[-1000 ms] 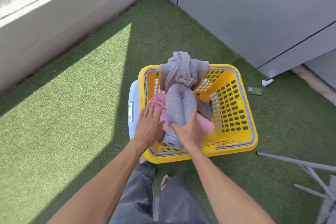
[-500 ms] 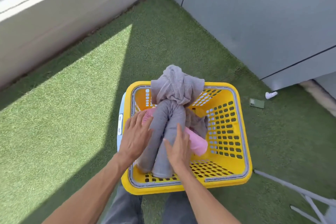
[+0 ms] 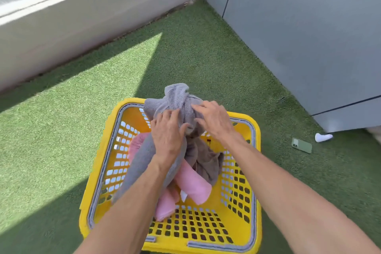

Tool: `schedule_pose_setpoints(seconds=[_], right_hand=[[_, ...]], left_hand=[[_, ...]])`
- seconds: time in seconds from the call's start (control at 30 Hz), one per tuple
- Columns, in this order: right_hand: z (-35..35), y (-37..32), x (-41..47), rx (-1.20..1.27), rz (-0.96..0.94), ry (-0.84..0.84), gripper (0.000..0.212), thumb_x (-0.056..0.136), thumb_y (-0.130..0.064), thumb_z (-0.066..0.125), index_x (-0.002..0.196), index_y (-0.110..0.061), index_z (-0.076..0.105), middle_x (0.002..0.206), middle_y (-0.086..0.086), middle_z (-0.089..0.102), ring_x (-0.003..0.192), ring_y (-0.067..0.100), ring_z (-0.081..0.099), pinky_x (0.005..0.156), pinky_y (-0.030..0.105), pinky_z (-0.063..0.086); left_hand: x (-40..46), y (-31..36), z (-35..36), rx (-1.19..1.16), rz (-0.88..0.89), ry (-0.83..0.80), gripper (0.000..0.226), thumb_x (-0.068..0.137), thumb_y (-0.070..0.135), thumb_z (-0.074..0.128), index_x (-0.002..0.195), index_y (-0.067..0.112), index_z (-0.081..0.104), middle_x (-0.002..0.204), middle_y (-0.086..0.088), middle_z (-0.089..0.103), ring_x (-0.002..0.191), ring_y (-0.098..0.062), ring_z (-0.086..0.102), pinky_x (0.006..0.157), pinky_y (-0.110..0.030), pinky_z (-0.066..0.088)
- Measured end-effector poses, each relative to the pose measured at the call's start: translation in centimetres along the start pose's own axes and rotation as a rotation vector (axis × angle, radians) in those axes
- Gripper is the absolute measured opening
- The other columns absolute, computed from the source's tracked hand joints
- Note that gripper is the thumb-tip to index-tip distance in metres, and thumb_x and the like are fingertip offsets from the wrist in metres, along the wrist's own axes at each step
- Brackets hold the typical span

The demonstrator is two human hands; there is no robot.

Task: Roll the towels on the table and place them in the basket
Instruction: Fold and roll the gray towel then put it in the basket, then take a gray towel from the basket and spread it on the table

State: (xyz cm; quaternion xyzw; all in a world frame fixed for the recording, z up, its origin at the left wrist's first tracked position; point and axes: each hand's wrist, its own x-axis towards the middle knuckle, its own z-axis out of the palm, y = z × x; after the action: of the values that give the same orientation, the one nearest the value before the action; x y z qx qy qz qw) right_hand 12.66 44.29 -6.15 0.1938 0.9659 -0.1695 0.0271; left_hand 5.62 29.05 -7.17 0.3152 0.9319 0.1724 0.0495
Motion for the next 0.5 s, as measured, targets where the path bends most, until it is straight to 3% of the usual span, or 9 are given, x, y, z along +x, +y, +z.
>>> schedule_pose_setpoints(seconds=[0.1, 0.2, 0.37, 0.5], right_hand=[[1.2, 0.9, 0.9, 0.055, -0.040, 0.092, 0.026, 0.082, -0.023, 0.071, 0.107, -0.016, 0.069, 0.095, 0.006, 0.063, 0.090, 0.030, 0.055, 0.074, 0.044, 0.050], [1.3, 1.3, 1.6, 0.145, -0.055, 0.117, 0.007, 0.086, -0.016, 0.066, 0.087, -0.009, 0.067, 0.085, 0.010, 0.062, 0.085, 0.031, 0.054, 0.074, 0.044, 0.049], [-0.8, 1.6, -1.1, 0.339, -0.045, 0.157, 0.006, 0.083, -0.010, 0.065, 0.079, -0.006, 0.064, 0.079, 0.011, 0.064, 0.078, 0.030, 0.058, 0.075, 0.040, 0.045], [-4.6, 1.6, -4.4, 0.499, 0.113, 0.300, 0.004, 0.083, -0.009, 0.069, 0.080, -0.007, 0.067, 0.080, 0.005, 0.067, 0.076, 0.019, 0.059, 0.074, 0.025, 0.042]], left_hand=[[1.0, 0.2, 0.2, 0.013, -0.042, 0.087, 0.028, 0.076, 0.031, 0.076, 0.099, 0.021, 0.064, 0.094, -0.001, 0.068, 0.092, -0.028, 0.060, 0.077, -0.041, 0.042], [1.8, 0.4, -0.1, -0.102, -0.063, 0.060, 0.012, 0.082, 0.025, 0.069, 0.092, 0.019, 0.066, 0.092, -0.002, 0.069, 0.092, -0.028, 0.059, 0.077, -0.040, 0.039], [2.1, 2.6, -2.4, -0.320, 0.018, 0.048, 0.002, 0.081, 0.017, 0.066, 0.083, 0.017, 0.066, 0.080, -0.002, 0.069, 0.082, -0.025, 0.058, 0.077, -0.044, 0.045], [2.0, 4.6, -5.2, -0.412, 0.069, 0.020, 0.005, 0.082, 0.015, 0.067, 0.087, 0.016, 0.068, 0.083, -0.001, 0.069, 0.085, -0.024, 0.058, 0.079, -0.040, 0.046]])
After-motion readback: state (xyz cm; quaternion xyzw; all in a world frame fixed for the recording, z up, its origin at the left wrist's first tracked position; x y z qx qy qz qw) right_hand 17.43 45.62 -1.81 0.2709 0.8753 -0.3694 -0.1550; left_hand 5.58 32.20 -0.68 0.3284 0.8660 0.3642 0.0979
